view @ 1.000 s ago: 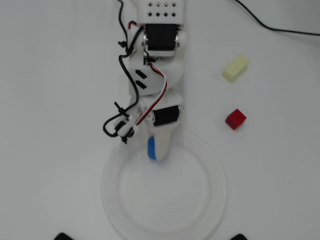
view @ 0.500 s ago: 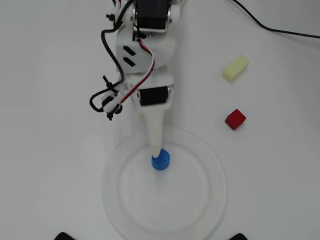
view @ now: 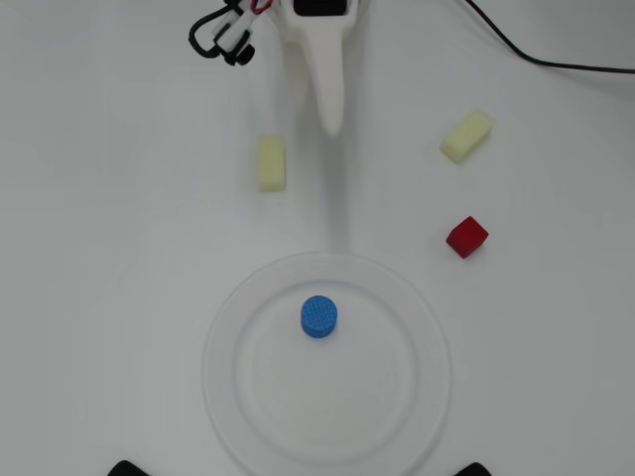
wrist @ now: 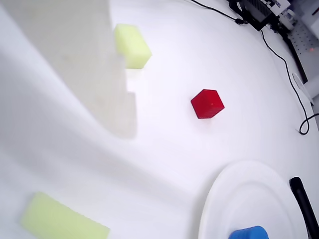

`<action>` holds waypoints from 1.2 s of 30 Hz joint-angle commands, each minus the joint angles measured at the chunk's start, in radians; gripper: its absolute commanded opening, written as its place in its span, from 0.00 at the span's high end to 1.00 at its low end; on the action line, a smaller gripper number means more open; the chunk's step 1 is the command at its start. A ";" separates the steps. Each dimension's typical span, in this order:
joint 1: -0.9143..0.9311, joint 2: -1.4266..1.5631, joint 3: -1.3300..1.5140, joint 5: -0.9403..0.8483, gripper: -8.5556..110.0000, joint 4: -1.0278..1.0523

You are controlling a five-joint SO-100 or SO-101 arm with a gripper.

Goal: Grasp a blue block and put it in the dish.

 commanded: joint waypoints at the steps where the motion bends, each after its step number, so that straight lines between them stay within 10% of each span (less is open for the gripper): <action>1: 0.020 0.252 0.187 -0.009 0.55 -0.021; 17: 0.002 0.819 0.839 0.061 0.61 -0.023; 27: -0.018 0.818 0.884 0.201 0.92 0.086; 36: -0.020 0.818 0.865 0.155 0.93 0.184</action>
